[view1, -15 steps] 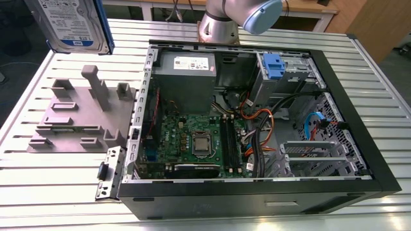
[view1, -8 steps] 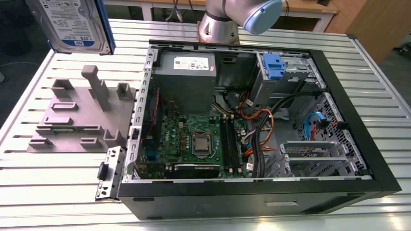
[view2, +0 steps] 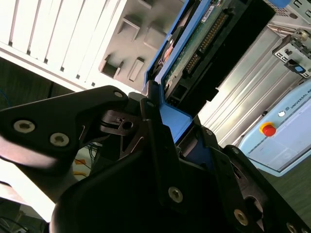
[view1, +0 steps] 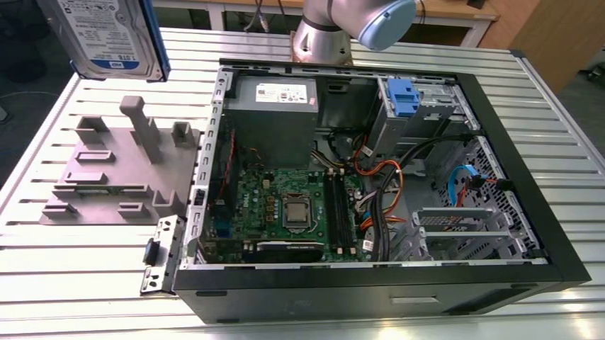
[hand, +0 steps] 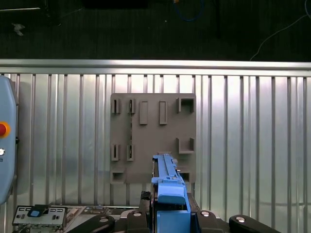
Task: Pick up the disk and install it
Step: 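Pick up the disk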
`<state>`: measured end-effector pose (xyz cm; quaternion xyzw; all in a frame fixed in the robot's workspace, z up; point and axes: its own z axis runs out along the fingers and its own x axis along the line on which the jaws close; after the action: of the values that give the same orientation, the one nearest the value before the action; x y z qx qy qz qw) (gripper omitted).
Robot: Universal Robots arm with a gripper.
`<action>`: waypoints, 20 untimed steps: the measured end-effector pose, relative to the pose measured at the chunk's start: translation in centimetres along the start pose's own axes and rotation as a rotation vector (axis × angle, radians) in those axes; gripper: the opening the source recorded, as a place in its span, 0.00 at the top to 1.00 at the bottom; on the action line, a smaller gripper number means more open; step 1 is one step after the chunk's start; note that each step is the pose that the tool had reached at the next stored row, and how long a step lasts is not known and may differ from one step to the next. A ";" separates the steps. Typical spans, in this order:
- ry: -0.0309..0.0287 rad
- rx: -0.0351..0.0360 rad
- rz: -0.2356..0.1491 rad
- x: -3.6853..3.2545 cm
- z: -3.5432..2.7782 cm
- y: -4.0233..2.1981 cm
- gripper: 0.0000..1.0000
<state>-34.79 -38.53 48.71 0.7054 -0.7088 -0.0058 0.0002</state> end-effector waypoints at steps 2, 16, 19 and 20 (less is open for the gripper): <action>0.0000 0.0000 0.000 0.07 0.00 0.00 0.64; 0.0000 0.0000 0.000 0.35 -0.01 -0.13 0.64; 0.0000 0.0000 0.000 0.34 0.00 -0.24 0.64; 0.0000 0.0000 0.000 0.34 -0.01 -0.28 0.64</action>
<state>-34.51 -38.87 48.71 0.7054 -0.7088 -0.0058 0.0003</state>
